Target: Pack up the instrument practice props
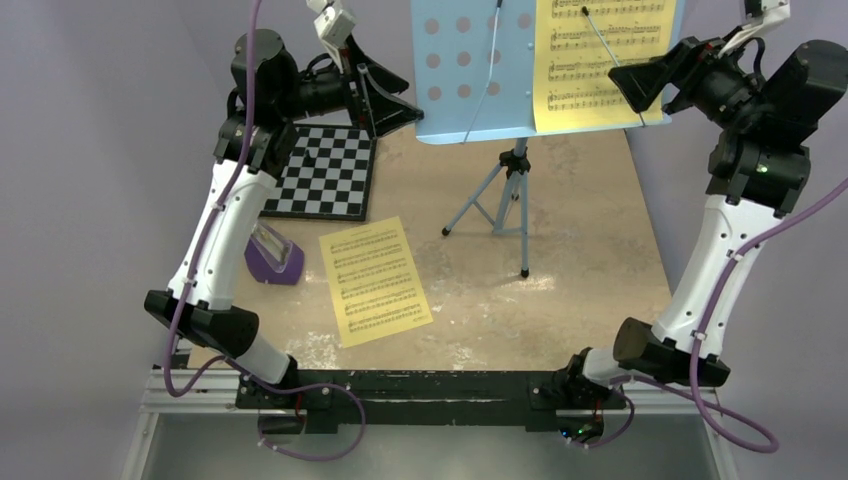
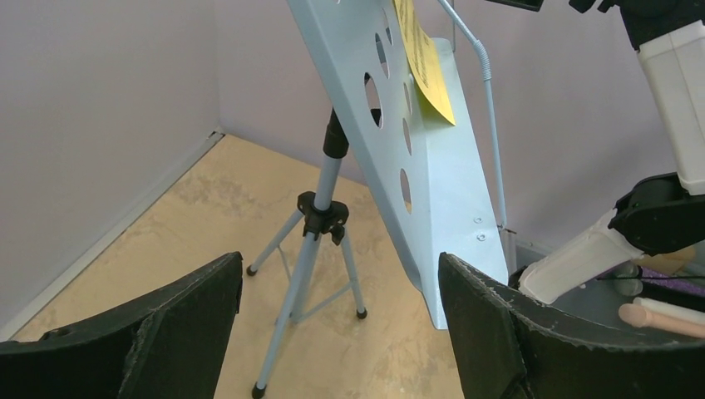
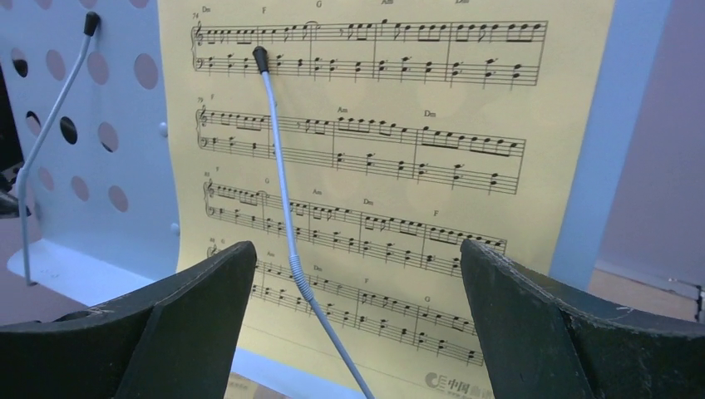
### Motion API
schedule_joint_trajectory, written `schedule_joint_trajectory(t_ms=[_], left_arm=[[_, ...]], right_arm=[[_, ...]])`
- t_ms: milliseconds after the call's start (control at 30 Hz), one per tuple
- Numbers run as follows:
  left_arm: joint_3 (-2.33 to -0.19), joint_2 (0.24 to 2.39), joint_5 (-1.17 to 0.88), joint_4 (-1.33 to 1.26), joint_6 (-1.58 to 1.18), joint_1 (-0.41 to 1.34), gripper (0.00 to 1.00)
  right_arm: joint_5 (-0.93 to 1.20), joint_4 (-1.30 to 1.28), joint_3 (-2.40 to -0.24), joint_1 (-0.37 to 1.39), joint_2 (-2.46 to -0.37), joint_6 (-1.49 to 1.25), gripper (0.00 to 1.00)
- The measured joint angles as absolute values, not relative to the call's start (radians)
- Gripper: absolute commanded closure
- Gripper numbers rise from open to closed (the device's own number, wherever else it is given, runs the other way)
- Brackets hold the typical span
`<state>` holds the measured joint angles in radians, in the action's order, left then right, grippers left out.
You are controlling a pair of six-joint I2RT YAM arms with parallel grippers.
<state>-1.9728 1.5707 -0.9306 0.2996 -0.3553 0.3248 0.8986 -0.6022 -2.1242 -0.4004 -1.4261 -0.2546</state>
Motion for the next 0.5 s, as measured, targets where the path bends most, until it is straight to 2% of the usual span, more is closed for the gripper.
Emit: schedule_joint_trajectory(t_ms=[200,500], left_arm=[[-1.982,1.581,-0.914,0.323,-0.350,0.331,0.10],[-2.079,1.659,-0.847,0.383,-0.320,0.349,0.13]], right_arm=[[0.940,-0.568,-2.067,-0.407,-1.405,-0.271,0.01],[0.799,-0.545,-1.963,-0.417,-1.244,-0.187,0.01]])
